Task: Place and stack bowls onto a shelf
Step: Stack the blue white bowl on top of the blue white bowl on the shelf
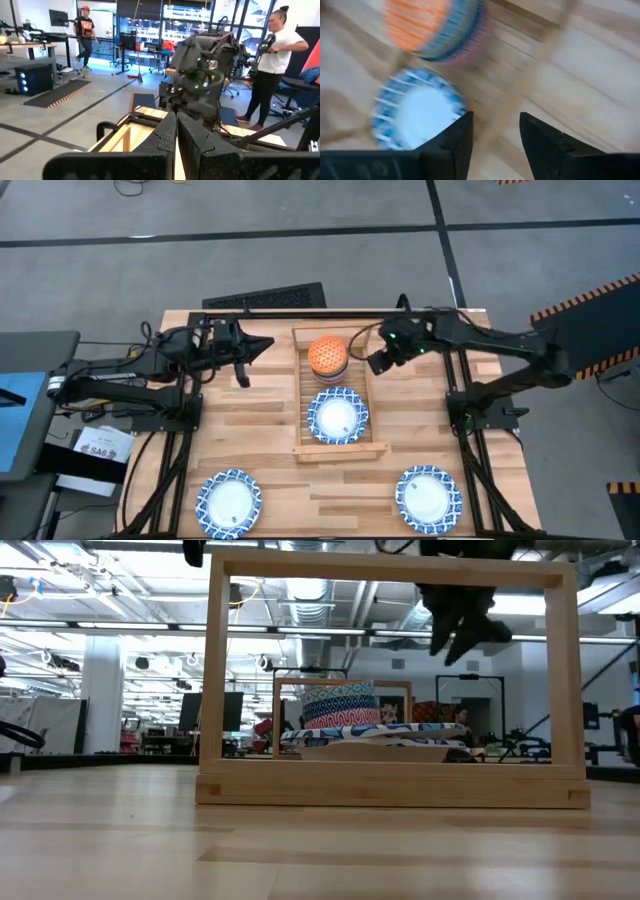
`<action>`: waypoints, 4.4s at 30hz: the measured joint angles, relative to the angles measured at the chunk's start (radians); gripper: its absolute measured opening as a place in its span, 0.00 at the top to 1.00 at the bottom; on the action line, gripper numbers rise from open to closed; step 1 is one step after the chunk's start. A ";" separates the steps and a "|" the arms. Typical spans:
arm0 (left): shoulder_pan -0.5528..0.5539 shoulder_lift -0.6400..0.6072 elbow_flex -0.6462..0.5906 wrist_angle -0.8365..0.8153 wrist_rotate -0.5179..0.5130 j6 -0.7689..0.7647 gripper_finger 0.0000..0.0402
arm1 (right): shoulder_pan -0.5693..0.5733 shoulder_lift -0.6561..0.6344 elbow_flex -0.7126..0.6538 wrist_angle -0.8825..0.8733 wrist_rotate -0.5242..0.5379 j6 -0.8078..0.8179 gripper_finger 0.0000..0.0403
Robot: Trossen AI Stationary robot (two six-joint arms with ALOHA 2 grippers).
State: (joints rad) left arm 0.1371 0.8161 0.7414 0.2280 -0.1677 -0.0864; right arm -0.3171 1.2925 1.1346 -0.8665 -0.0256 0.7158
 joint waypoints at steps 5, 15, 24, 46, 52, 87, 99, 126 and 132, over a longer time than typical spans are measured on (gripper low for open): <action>0.000 -0.021 0.000 -0.023 0.000 -0.004 1.00 | 0.014 -0.106 -0.206 0.469 -0.005 0.033 0.59; 0.000 0.001 0.000 -0.023 -0.002 -0.096 1.00 | -0.005 -0.043 -0.318 0.920 -0.019 -0.101 0.81; -0.001 0.003 0.000 -0.019 -0.003 -0.143 1.00 | -0.022 -0.133 -0.318 0.974 -0.161 -0.296 0.95; -0.182 0.052 0.273 -0.735 0.119 -0.336 0.84 | -0.038 -0.288 -0.317 0.837 -0.249 -0.332 0.92; -0.451 0.181 0.328 -1.065 0.198 -0.472 0.66 | -0.040 -0.287 -0.317 0.834 -0.241 -0.331 0.89; -0.750 0.675 0.047 -0.790 0.428 -0.478 0.75 | -0.040 -0.286 -0.317 0.766 -0.234 -0.332 0.93; -0.562 0.238 0.098 -0.961 0.541 -0.614 1.00 | -0.040 -0.287 -0.317 0.751 -0.234 -0.351 0.92; 0.115 0.677 0.659 -0.908 0.312 -0.278 1.00 | -0.112 -0.371 -0.254 0.754 -0.240 -0.359 0.92; 0.068 0.829 0.661 -0.811 0.391 -0.323 1.00 | -0.131 -0.408 -0.252 0.716 -0.240 -0.367 0.91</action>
State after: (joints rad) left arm 0.2052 1.6447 1.4021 -0.5831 0.2237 -0.4098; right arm -0.4480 0.8841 0.8825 -0.1509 -0.2653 0.3489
